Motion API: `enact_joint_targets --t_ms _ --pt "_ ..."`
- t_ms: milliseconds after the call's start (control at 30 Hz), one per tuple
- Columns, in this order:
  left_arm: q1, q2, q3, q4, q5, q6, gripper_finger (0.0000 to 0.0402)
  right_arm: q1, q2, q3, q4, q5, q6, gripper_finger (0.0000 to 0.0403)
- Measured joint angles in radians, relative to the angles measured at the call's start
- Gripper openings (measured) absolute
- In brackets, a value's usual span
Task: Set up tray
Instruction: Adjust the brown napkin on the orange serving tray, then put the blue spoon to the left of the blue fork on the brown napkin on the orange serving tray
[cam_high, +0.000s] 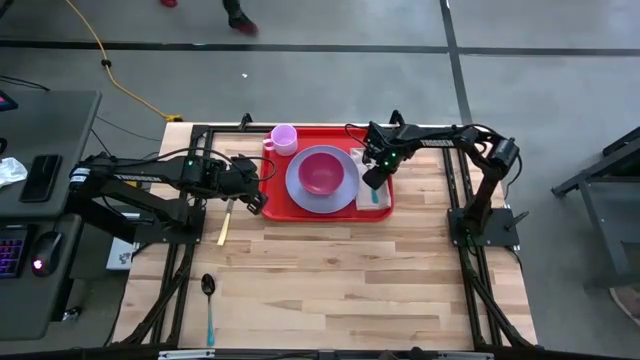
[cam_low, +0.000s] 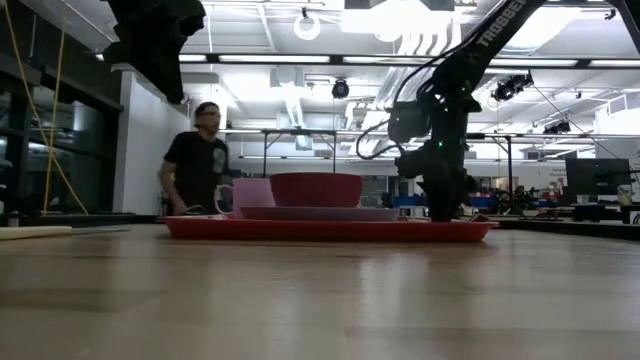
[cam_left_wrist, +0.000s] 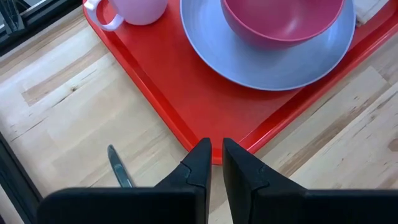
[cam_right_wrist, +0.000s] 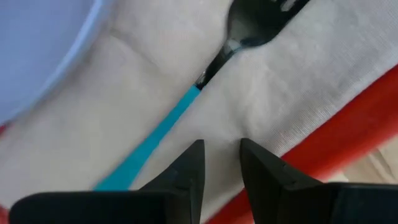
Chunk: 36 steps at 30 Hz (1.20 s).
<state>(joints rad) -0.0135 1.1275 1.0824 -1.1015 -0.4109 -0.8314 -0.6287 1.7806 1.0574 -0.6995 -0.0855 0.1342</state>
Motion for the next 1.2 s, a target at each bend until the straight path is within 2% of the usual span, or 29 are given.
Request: enact_joint_targets --t_ms 267,767,933,1200 --pt "0.0 0.0 0.0 0.001 0.001 0.0 0.0067 0.001 -0.04 0.011 -0.099 -0.031 -0.003 0.0083" --pt "0.0 0.0 0.0 0.009 -0.004 -0.003 0.0069 0.035 -0.075 0.012 -0.092 -0.033 0.0 0.0083" --pt "0.0 0.0 0.0 0.009 0.004 -0.008 0.0069 0.034 -0.155 0.012 -0.121 -0.036 0.008 0.0083" --pt "0.0 0.0 0.0 0.007 0.047 -0.02 0.0067 0.052 -0.37 0.013 -0.237 -0.026 0.024 0.0083"
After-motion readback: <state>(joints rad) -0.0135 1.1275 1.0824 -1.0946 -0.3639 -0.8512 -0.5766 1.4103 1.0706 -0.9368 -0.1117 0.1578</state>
